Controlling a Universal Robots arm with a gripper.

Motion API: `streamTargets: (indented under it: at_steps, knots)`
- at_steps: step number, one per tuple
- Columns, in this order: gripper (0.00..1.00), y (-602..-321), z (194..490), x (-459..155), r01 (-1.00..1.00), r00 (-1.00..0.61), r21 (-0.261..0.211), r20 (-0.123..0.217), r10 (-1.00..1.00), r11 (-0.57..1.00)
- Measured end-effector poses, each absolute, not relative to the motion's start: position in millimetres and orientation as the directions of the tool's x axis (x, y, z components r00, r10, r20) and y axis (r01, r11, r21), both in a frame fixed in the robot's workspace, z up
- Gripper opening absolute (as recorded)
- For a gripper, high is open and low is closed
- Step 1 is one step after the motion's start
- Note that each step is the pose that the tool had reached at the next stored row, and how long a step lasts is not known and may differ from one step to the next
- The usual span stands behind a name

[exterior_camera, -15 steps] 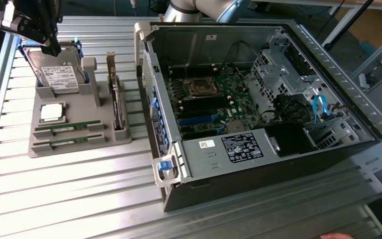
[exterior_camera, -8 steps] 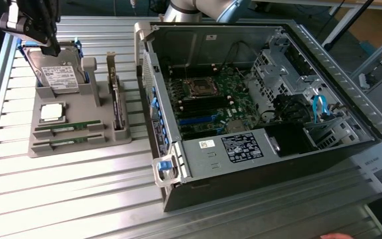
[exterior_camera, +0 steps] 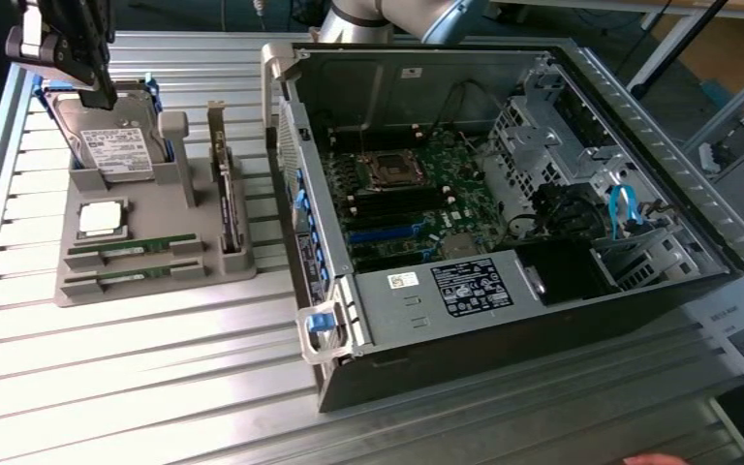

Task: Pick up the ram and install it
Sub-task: 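Pick up the ram and move it above insertion slot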

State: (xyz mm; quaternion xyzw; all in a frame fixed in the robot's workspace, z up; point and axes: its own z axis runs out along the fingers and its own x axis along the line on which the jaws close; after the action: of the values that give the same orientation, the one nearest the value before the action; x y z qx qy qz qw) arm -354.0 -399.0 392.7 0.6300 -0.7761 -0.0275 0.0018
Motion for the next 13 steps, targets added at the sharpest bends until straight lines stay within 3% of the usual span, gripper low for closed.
streamTargets:
  at_steps: [13]
  knots:
    - [0.10, -398.9, 392.8, -356.3, -0.978, -0.205, 0.045, -0.032, -0.978, 0.204]
